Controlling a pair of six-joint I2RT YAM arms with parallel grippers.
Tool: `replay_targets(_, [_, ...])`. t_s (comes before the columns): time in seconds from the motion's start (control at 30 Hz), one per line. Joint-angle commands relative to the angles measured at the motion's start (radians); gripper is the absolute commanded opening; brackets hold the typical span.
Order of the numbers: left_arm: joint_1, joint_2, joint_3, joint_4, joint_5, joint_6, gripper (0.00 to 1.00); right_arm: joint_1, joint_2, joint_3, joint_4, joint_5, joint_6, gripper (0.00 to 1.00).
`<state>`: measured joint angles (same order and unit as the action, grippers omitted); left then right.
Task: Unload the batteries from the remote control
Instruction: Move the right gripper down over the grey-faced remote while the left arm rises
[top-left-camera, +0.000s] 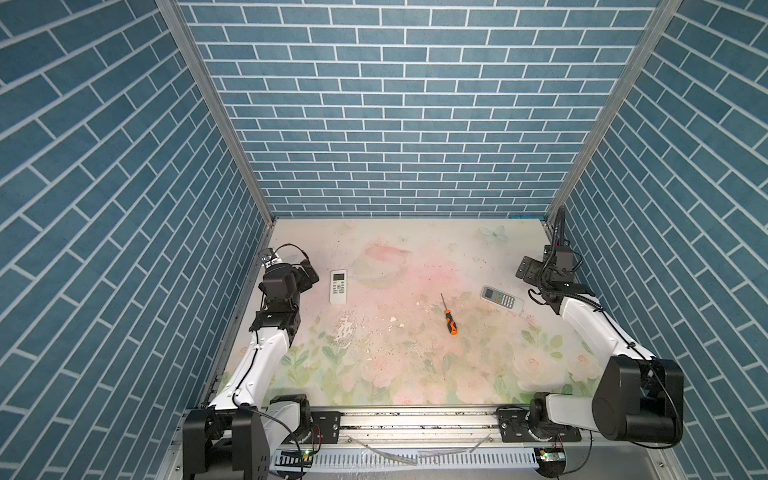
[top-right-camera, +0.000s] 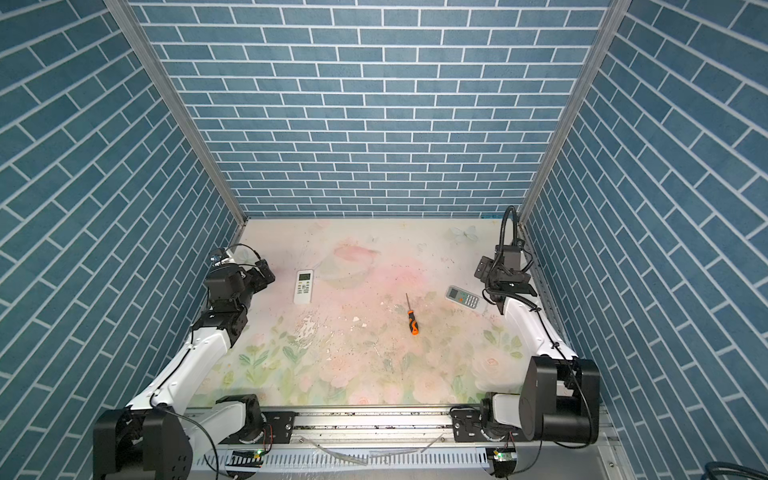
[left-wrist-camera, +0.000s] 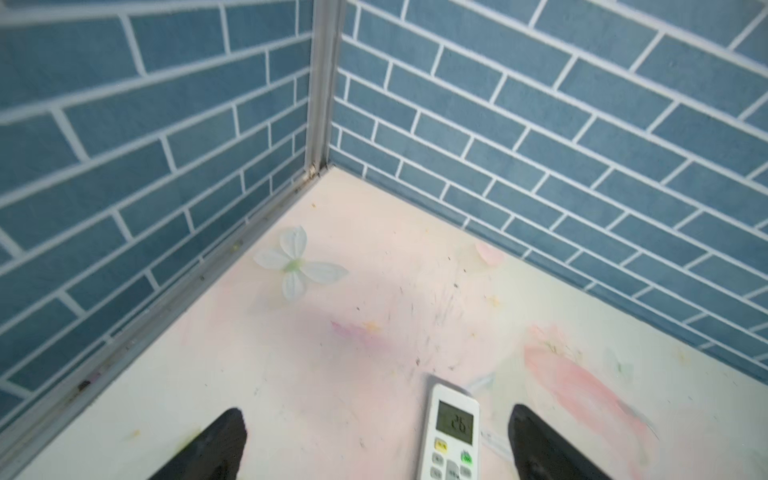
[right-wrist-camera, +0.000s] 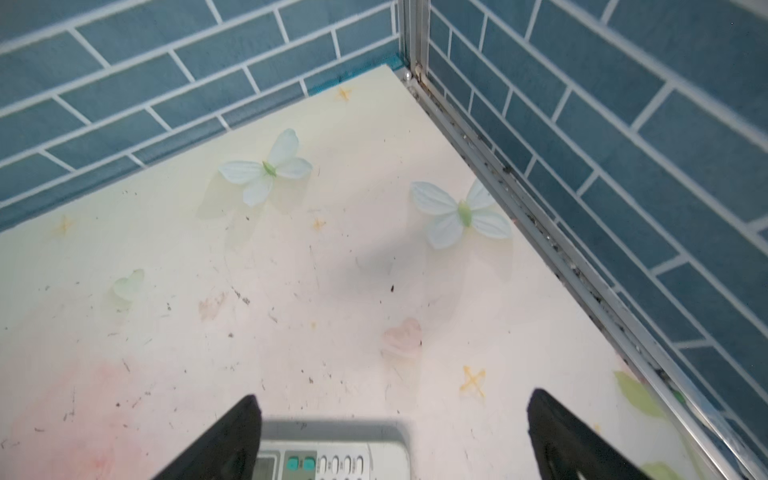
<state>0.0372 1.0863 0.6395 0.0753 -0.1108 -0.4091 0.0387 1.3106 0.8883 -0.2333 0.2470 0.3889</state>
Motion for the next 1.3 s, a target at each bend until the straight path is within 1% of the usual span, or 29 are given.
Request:
replay_targets(0.0, [-0.015, 0.011, 0.053, -0.195, 0.117, -0.027, 1.0, 0.103, -0.023, 0.072, -0.265, 0.067, 0.025, 0.99])
replay_targets(0.03, [-0.027, 0.015, 0.068, -0.225, 0.123, -0.015, 1.0, 0.138, -0.024, 0.079, -0.297, 0.099, 0.005, 0.99])
replay_targets(0.1, [-0.092, 0.024, 0.117, -0.276, 0.11, 0.006, 1.0, 0.182, -0.021, 0.086, -0.347, 0.139, -0.005, 0.99])
replay_targets(0.13, [-0.129, 0.029, 0.132, -0.283, 0.11, 0.025, 1.0, 0.197, -0.021, 0.086, -0.364, 0.141, -0.013, 0.99])
replay_targets(0.2, [-0.22, 0.036, 0.172, -0.329, 0.059, 0.043, 1.0, 0.208, -0.013, 0.08, -0.386, 0.137, -0.024, 0.99])
replay_targets(0.27, [-0.278, 0.042, 0.2, -0.36, 0.04, 0.04, 1.0, 0.218, -0.002, 0.075, -0.401, 0.131, -0.045, 0.99])
replay_targets(0.3, [-0.294, 0.042, 0.207, -0.368, 0.05, 0.029, 1.0, 0.226, 0.005, 0.074, -0.41, 0.131, -0.058, 0.99])
replay_targets(0.37, [-0.313, 0.041, 0.209, -0.37, 0.096, 0.01, 1.0, 0.244, 0.017, 0.072, -0.423, 0.129, -0.089, 0.99])
replay_targets(0.4, [-0.322, 0.037, 0.207, -0.375, 0.099, 0.0, 1.0, 0.253, 0.022, 0.072, -0.432, 0.128, -0.104, 0.99])
replay_targets(0.57, [-0.375, 0.022, 0.215, -0.401, 0.098, -0.025, 1.0, 0.263, 0.06, 0.068, -0.465, 0.151, -0.151, 0.99])
replay_targets(0.67, [-0.414, 0.025, 0.226, -0.419, 0.065, -0.026, 1.0, 0.268, 0.089, 0.08, -0.467, 0.14, -0.16, 0.99])
replay_targets(0.77, [-0.433, 0.036, 0.231, -0.42, 0.059, -0.029, 1.0, 0.274, 0.137, 0.105, -0.484, 0.155, -0.171, 0.99])
replay_targets(0.87, [-0.44, 0.051, 0.239, -0.424, 0.057, -0.027, 1.0, 0.279, 0.191, 0.115, -0.495, 0.194, -0.18, 0.99])
replay_targets(1.27, [-0.442, 0.094, 0.282, -0.438, 0.054, -0.005, 1.0, 0.281, 0.366, 0.181, -0.442, 0.236, -0.188, 0.99])
